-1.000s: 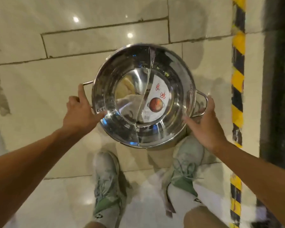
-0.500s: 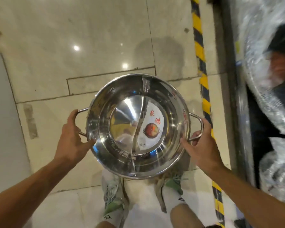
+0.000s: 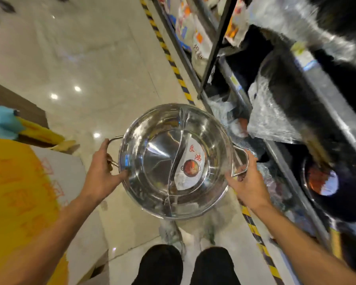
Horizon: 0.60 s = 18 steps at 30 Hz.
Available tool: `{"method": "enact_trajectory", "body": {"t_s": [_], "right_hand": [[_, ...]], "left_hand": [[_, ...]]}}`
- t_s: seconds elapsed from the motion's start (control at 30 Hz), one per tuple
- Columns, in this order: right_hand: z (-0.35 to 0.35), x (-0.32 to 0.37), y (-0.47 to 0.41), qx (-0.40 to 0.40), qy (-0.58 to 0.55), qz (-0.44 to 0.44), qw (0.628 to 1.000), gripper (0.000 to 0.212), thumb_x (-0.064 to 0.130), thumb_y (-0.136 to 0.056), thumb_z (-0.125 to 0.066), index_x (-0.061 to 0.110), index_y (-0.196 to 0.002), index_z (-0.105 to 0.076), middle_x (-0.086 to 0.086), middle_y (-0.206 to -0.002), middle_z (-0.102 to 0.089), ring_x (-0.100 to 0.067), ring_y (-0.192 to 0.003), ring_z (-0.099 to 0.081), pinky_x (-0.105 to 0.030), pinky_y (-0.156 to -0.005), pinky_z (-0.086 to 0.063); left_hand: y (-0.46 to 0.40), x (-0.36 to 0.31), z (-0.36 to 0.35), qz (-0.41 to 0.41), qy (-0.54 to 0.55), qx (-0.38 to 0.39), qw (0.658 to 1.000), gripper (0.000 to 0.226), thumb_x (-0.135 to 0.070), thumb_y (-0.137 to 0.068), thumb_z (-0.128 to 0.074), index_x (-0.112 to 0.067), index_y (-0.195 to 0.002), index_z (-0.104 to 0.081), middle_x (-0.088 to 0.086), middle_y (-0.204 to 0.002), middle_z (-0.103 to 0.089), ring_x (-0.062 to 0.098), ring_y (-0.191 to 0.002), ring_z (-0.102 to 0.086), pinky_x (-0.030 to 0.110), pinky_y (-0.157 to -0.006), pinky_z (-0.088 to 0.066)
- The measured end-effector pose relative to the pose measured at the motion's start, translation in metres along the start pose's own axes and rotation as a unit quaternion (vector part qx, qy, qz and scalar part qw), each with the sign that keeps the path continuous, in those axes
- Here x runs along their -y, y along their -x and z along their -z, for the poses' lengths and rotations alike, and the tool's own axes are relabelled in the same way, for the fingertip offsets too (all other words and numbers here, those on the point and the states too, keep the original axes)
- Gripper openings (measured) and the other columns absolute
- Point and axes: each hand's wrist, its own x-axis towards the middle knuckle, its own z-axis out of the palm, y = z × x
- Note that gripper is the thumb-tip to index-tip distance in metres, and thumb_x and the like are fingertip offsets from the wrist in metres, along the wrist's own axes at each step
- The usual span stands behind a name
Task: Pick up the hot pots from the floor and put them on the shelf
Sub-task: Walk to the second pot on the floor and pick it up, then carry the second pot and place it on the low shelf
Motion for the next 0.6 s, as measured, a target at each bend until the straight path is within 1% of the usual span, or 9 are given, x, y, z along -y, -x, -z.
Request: {"method": "enact_trajectory", "body": {"t_s": [0.1, 0.17, 0.23, 0.3, 0.33, 0.4, 0.47, 0.53, 0.6], "right_hand": [[0.040, 0.020, 0.052, -0.022, 0.006, 0.004, 1.000, 0.094, 0.043, -0.076, -0.082, 0.036, -0.150, -0.024, 0.009, -0.088, -0.061, 0.003, -0.069, -0.061, -0.011, -0.050, -0.039], [0.061, 0.025, 0.087, -0.031, -0.022, 0.013, 0.999, 0.092, 0.046, -0.073, -0.082, 0.043, -0.146, -0.027, 0.009, -0.088, -0.062, 0.006, -0.071, -0.062, -0.008, -0.052, -0.042], [0.080, 0.026, 0.121, -0.042, -0.047, 0.021, 0.998, 0.087, 0.054, -0.068, -0.079, 0.051, -0.139, -0.029, 0.010, -0.084, -0.063, 0.004, -0.069, -0.064, -0.011, -0.051, -0.044], [0.096, 0.020, 0.156, -0.053, -0.056, 0.022, 0.997, 0.088, 0.063, -0.064, -0.074, 0.052, -0.138, -0.027, 0.011, -0.080, -0.064, -0.001, -0.067, -0.065, -0.017, -0.053, -0.045], [0.102, 0.014, 0.173, -0.053, -0.054, 0.022, 0.997, 0.090, 0.063, -0.065, -0.074, 0.051, -0.141, -0.025, 0.012, -0.082, -0.063, -0.003, -0.069, -0.065, -0.019, -0.056, -0.047], [0.110, -0.004, 0.207, -0.051, -0.045, 0.012, 0.998, 0.098, 0.053, -0.071, -0.079, 0.045, -0.148, -0.018, 0.011, -0.088, -0.062, -0.007, -0.074, -0.064, -0.024, -0.060, -0.048], [0.117, -0.024, 0.239, -0.061, -0.044, 0.008, 0.997, 0.098, 0.043, -0.074, -0.082, 0.039, -0.150, -0.021, 0.007, -0.094, -0.064, -0.007, -0.077, -0.064, -0.027, -0.060, -0.048], [0.123, -0.043, 0.274, -0.060, -0.056, 0.008, 0.997, 0.093, 0.039, -0.074, -0.083, 0.037, -0.148, -0.027, 0.003, -0.099, -0.067, -0.010, -0.081, -0.066, -0.031, -0.064, -0.050], [0.129, -0.064, 0.313, -0.065, -0.063, -0.005, 0.996, 0.091, 0.041, -0.075, -0.083, 0.036, -0.147, -0.028, 0.002, -0.102, -0.069, -0.014, -0.085, -0.068, -0.034, -0.069, -0.051]], "left_hand": [[0.038, -0.033, 0.036, -0.035, 0.011, -0.006, 0.999, 0.114, -0.042, -0.063, -0.086, -0.030, -0.155, -0.019, 0.002, -0.117, -0.050, 0.014, -0.084, -0.051, 0.018, -0.065, -0.040], [0.070, -0.050, 0.051, -0.045, 0.032, -0.010, 0.998, 0.117, -0.056, -0.058, -0.081, -0.033, -0.154, -0.018, -0.009, -0.123, -0.041, 0.007, -0.087, -0.047, 0.012, -0.069, -0.036], [0.101, -0.061, 0.059, -0.051, 0.046, -0.012, 0.998, 0.118, -0.066, -0.054, -0.074, -0.035, -0.154, -0.019, -0.011, -0.123, -0.041, 0.006, -0.087, -0.047, 0.012, -0.071, -0.036], [0.131, -0.065, 0.062, -0.059, 0.041, -0.005, 0.997, 0.115, -0.060, -0.055, -0.076, -0.035, -0.153, -0.021, -0.003, -0.114, -0.050, 0.012, -0.083, -0.051, 0.019, -0.066, -0.042], [0.144, -0.066, 0.062, -0.060, 0.039, 0.000, 0.997, 0.114, -0.054, -0.055, -0.078, -0.036, -0.152, -0.021, 0.000, -0.109, -0.051, 0.013, -0.081, -0.052, 0.023, -0.064, -0.043], [0.173, -0.068, 0.060, -0.062, 0.041, 0.005, 0.997, 0.112, -0.045, -0.056, -0.079, -0.035, -0.152, -0.023, 0.005, -0.105, -0.051, 0.017, -0.077, -0.053, 0.027, -0.063, -0.044], [0.207, -0.071, 0.056, -0.076, 0.036, 0.005, 0.996, 0.114, -0.046, -0.054, -0.078, -0.033, -0.153, -0.023, 0.004, -0.104, -0.049, 0.018, -0.076, -0.052, 0.029, -0.064, -0.045], [0.241, -0.075, 0.051, -0.090, 0.024, 0.006, 0.996, 0.114, -0.044, -0.056, -0.079, -0.033, -0.154, -0.021, 0.002, -0.105, -0.047, 0.016, -0.080, -0.053, 0.029, -0.066, -0.045], [0.273, -0.079, 0.046, -0.107, 0.009, 0.012, 0.994, 0.112, -0.040, -0.060, -0.082, -0.033, -0.153, -0.020, 0.002, -0.107, -0.045, 0.015, -0.084, -0.053, 0.030, -0.069, -0.047]]}}
